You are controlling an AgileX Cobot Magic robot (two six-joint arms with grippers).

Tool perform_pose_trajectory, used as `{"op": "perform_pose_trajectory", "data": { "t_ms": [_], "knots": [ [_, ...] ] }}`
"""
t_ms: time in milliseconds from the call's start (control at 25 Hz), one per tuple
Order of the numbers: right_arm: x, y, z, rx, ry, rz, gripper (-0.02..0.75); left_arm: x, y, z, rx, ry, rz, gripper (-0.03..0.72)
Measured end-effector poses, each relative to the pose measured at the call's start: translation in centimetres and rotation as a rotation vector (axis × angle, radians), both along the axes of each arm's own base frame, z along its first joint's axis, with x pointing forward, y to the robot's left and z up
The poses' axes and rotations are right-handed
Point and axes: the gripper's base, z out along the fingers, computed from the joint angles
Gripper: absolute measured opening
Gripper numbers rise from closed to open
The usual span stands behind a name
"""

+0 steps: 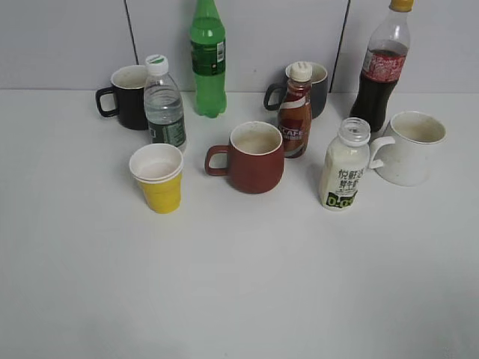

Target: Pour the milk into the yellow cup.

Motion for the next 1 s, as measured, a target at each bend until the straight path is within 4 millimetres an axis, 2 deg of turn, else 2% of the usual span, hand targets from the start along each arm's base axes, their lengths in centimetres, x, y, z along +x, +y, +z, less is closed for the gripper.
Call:
{"op": "perform_pose_trajectory", "data": {
  "t_ms": [1000],
  "knots": [
    [0.0, 0.0, 0.0, 0.0, 0.0, 0.0, 0.459, 0.0, 0.0, 0.0, 0.0, 0.0, 0.0, 0.232]
  ]
}}
